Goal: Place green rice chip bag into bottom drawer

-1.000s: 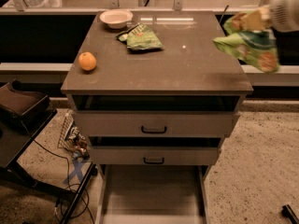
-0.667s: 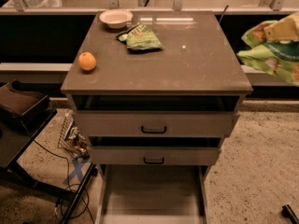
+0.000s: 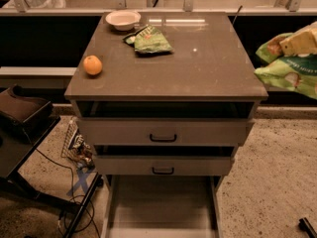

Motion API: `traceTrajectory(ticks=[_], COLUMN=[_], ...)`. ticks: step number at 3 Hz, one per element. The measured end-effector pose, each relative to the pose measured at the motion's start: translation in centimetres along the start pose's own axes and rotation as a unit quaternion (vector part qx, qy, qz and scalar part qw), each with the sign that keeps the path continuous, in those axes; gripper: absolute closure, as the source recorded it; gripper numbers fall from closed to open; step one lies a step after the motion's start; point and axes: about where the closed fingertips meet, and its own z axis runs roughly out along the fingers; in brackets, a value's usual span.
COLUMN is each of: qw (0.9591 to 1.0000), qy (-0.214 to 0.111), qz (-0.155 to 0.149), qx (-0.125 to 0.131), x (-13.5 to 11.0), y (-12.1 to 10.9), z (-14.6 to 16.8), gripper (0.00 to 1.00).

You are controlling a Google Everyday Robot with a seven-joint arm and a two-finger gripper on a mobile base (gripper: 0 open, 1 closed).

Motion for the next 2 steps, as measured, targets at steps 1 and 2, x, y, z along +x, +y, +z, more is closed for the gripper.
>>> traceTrajectory(ticks=[1,2], qw=[0.9998,0.9991], qy=[0.018,0.006], qz=[-0.002,-0.012], qx=[-0.009,-0.040], x=[1.4,3.3], y=[1.1,5.2], z=[1.5,2.0], gripper=[1.00,1.00])
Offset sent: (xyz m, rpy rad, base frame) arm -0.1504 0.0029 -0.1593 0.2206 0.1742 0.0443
